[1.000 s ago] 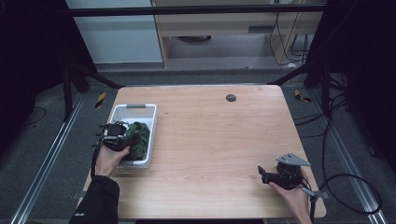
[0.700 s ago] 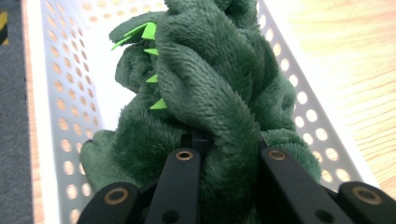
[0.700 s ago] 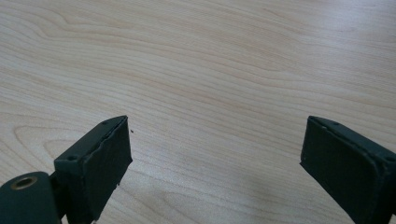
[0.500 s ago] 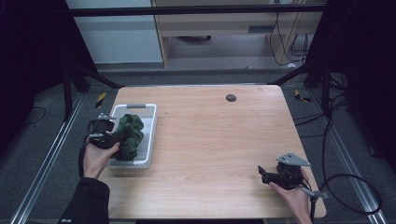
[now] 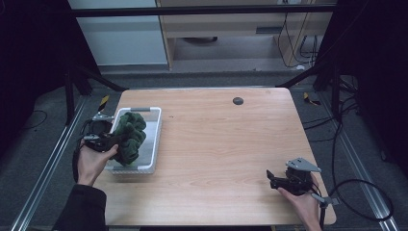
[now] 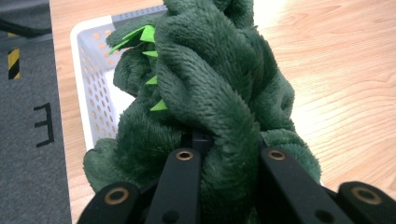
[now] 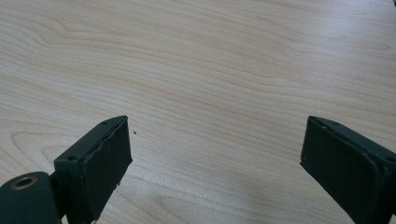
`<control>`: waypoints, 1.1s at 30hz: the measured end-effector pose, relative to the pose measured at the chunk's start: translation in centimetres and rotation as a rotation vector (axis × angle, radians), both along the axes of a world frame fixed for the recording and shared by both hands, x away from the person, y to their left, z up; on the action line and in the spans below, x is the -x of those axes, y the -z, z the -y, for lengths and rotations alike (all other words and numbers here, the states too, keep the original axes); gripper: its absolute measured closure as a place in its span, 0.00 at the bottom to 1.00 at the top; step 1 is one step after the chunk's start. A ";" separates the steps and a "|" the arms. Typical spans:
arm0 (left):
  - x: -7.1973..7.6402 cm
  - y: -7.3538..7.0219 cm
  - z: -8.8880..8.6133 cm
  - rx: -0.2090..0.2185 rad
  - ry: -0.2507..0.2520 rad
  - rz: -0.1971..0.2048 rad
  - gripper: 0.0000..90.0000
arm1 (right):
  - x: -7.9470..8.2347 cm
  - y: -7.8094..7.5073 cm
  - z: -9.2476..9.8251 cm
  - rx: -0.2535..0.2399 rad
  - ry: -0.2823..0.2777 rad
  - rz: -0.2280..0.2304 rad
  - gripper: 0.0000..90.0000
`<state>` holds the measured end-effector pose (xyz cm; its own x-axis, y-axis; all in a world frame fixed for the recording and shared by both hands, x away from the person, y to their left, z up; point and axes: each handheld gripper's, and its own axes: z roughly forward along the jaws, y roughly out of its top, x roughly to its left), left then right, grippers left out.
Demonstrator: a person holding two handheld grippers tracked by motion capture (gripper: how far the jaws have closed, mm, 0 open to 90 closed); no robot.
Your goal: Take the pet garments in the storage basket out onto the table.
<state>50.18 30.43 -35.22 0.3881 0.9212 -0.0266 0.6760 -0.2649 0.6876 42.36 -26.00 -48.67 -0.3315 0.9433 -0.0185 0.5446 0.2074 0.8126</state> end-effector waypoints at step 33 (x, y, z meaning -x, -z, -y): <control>2.4 -4.3 5.9 -0.035 0.203 0.065 0.92 | 0.1 -0.2 0.1 0.000 0.004 0.023 0.09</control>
<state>47.77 24.55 -30.96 0.5654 0.8241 0.0350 0.5607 -0.4151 0.7165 42.24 -26.07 -48.44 -0.3270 0.9447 -0.0259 0.5267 0.2050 0.8250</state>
